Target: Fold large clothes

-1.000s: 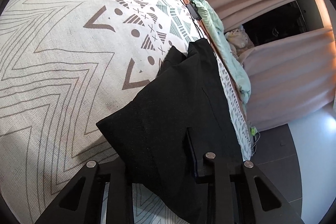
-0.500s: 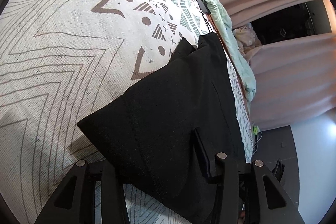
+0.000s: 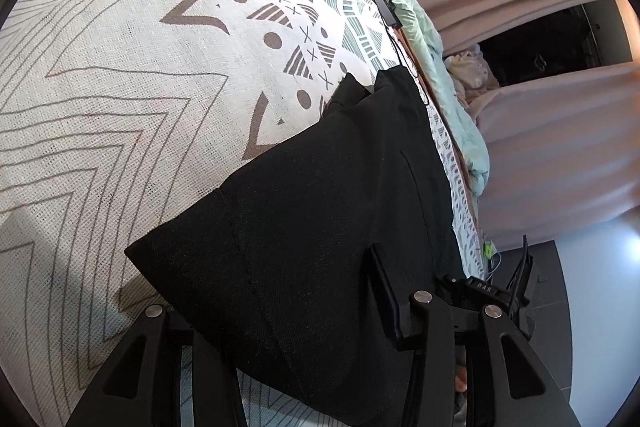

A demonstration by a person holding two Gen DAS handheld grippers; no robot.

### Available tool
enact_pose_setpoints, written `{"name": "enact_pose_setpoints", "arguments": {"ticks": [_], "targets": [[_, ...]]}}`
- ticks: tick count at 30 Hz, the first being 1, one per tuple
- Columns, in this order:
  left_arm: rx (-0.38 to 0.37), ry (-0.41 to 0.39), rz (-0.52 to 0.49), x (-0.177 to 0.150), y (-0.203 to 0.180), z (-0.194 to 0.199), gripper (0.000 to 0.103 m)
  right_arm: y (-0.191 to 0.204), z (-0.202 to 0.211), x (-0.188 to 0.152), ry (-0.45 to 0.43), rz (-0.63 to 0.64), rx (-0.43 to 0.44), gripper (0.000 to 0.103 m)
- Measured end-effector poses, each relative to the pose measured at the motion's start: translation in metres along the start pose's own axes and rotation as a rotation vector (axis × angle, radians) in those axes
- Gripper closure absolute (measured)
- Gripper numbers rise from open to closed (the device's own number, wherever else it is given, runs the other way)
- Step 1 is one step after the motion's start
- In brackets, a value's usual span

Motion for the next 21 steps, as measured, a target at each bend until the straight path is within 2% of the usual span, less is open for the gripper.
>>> {"name": "enact_pose_setpoints", "arguments": {"ticks": [9, 11, 13, 14, 15, 17, 18, 21], "targets": [[0.001, -0.041, 0.035, 0.004, 0.003, -0.001, 0.056, 0.001, -0.016, 0.04, -0.036, -0.054, 0.084, 0.103], [0.0, -0.047, 0.033, 0.005, 0.004, -0.002, 0.065, -0.001, -0.015, 0.043, -0.039, -0.076, 0.115, 0.103], [-0.041, -0.043, 0.067, 0.005, 0.005, -0.004, 0.082, -0.004, -0.009, 0.044, -0.041, -0.097, 0.123, 0.102], [-0.072, -0.043, 0.088, 0.005, 0.005, -0.002, 0.084, -0.006, -0.001, 0.045, -0.058, -0.103, 0.118, 0.093], [-0.091, -0.045, 0.099, 0.006, 0.003, -0.001, 0.085, -0.007, 0.009, 0.046, -0.081, -0.106, 0.116, 0.089], [-0.112, -0.052, 0.088, 0.009, -0.006, 0.005, 0.087, -0.003, 0.027, 0.046, -0.11, -0.112, 0.152, 0.064], [-0.131, -0.06, 0.076, 0.011, -0.013, 0.009, 0.087, -0.006, 0.039, 0.042, -0.119, -0.113, 0.17, 0.061], [-0.209, -0.072, 0.06, 0.017, -0.036, 0.018, 0.088, -0.015, 0.062, 0.029, -0.132, -0.116, 0.202, 0.06]]}}
Point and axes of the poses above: each gripper's, at about its wrist camera, not at the fingertips, and z roughly against the way its jaws point, y to its left, x to its top, the point moved 9 cm from there along -z, roughly the way its jaws point, and after that the axes turned 9 degrees about -z, right-handed, at the moved point
